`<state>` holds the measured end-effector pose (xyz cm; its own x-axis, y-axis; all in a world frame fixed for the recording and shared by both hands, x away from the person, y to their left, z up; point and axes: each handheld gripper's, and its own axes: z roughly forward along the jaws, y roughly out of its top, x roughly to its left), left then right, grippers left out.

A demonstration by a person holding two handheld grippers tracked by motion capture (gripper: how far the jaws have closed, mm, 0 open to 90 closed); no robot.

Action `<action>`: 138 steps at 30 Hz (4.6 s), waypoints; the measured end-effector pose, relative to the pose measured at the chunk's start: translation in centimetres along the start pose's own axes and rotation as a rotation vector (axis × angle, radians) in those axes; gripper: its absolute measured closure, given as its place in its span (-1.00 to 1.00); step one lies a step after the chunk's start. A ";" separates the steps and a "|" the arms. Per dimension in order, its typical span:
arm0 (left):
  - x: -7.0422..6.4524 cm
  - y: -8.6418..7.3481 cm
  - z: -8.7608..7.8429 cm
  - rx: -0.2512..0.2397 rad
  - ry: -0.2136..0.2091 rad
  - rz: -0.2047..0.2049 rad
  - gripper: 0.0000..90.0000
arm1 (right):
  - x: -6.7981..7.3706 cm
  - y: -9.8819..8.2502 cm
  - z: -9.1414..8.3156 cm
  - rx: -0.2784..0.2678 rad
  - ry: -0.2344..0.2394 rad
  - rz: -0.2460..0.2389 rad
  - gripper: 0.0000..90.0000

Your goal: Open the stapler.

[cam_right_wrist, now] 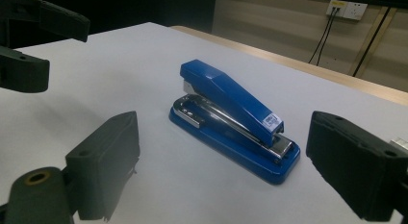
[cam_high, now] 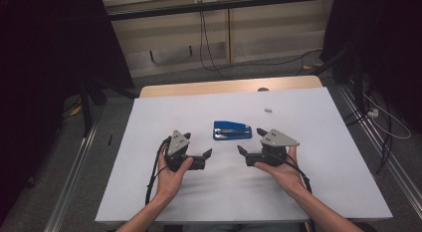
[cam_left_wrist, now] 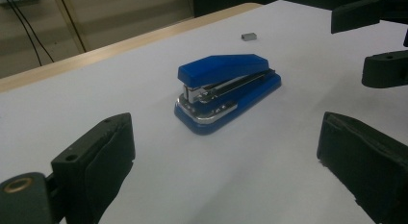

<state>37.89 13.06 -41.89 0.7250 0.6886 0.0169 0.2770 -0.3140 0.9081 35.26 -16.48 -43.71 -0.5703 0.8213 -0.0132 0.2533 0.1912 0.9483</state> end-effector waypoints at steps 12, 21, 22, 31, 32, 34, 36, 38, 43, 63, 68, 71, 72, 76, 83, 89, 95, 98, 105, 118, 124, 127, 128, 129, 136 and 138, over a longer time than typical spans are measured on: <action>1.0 1.3 1.6 -0.023 0.009 0.007 -0.87 | 0.2 0.9 2.9 0.023 0.033 0.003 -0.48; 2.7 2.4 3.9 -0.034 0.022 -0.007 -0.85 | -1.0 1.3 4.0 0.058 0.033 0.017 -0.39; 2.7 2.4 3.9 -0.034 0.022 -0.007 -0.84 | -1.0 1.3 4.0 0.058 0.033 0.017 -0.39; 3.5 3.3 5.5 -0.043 0.023 -0.022 -0.79 | -0.4 1.6 5.8 0.121 0.075 -0.046 -0.21; 3.4 3.5 5.7 -0.037 0.024 -0.002 -0.79 | -0.3 1.6 6.0 0.129 0.087 -0.042 -0.16; 3.4 3.6 6.1 -0.032 0.033 0.026 -0.79 | -0.3 1.5 6.2 0.122 0.097 -0.024 -0.04; 3.5 3.6 6.4 -0.038 0.021 0.017 -0.79 | -0.3 1.5 6.5 0.124 0.113 -0.004 0.09; 3.8 3.5 6.7 -0.057 0.018 -0.002 -0.79 | -0.4 1.5 6.7 0.112 0.121 0.002 0.26; 3.5 3.3 6.7 -0.013 0.021 0.038 -0.80 | -0.7 1.4 6.7 0.089 0.125 0.029 0.75; 4.1 1.9 7.4 0.076 -0.008 0.039 -0.38 | -0.5 1.0 7.2 0.110 0.146 0.043 1.00; 4.0 1.7 7.4 0.073 -0.016 0.023 -0.10 | -0.3 1.0 7.6 0.125 0.159 0.049 1.00; 3.9 1.7 7.5 0.077 -0.016 0.011 0.15 | -0.3 1.1 7.7 0.132 0.155 0.042 1.00; 3.9 1.6 7.5 0.078 -0.016 0.007 0.20 | -0.4 1.1 7.8 0.137 0.151 0.038 1.00; 3.9 1.6 7.5 0.076 -0.018 -0.007 0.35 | -0.7 1.1 8.2 0.147 0.140 0.044 1.00; 3.9 1.4 7.5 0.083 -0.035 -0.014 0.77 | -0.2 1.2 8.7 0.176 0.135 0.015 1.00; 3.9 1.2 7.7 0.110 -0.047 -0.024 1.00 | -0.3 1.2 9.0 0.203 0.131 0.010 1.00; 3.9 0.9 7.9 0.138 -0.060 -0.040 1.00 | -0.6 1.1 9.1 0.237 0.120 0.018 1.00; 3.9 0.9 8.0 0.139 -0.060 -0.044 1.00 | -0.7 1.0 9.0 0.252 0.117 0.012 1.00; 3.4 1.2 7.9 0.138 -0.047 -0.024 1.00 | -0.8 0.9 9.3 0.272 0.112 0.010 1.00; 3.5 0.5 8.5 0.160 -0.040 -0.057 1.00 | -0.8 1.1 9.9 0.315 0.115 0.018 1.00; 3.1 0.6 8.6 0.158 -0.036 -0.038 1.00 | -0.9 1.1 9.9 0.317 0.116 0.013 1.00; 3.2 0.5 8.7 0.158 -0.032 -0.035 1.00 | -0.9 1.1 9.9 0.315 0.117 0.010 1.00; 3.2 0.5 8.7 0.157 -0.032 -0.031 1.00 | -0.8 1.1 10.0 0.312 0.119 0.005 1.00; 3.3 0.5 8.8 0.155 -0.038 -0.038 1.00 | -0.8 1.1 10.0 0.311 0.118 -0.002 1.00; 3.3 0.6 8.8 0.144 -0.036 -0.040 1.00 | -0.8 1.1 10.0 0.312 0.119 -0.011 1.00; 3.4 0.6 8.8 0.147 -0.037 -0.046 1.00 | -0.9 1.1 10.0 0.314 0.124 -0.020 1.00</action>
<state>46.07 9.44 -44.99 0.7316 0.6804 -0.0415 0.3977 -0.3766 0.8367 43.86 -11.61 -45.81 -0.6634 0.7478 0.0261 0.4583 0.3785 0.8041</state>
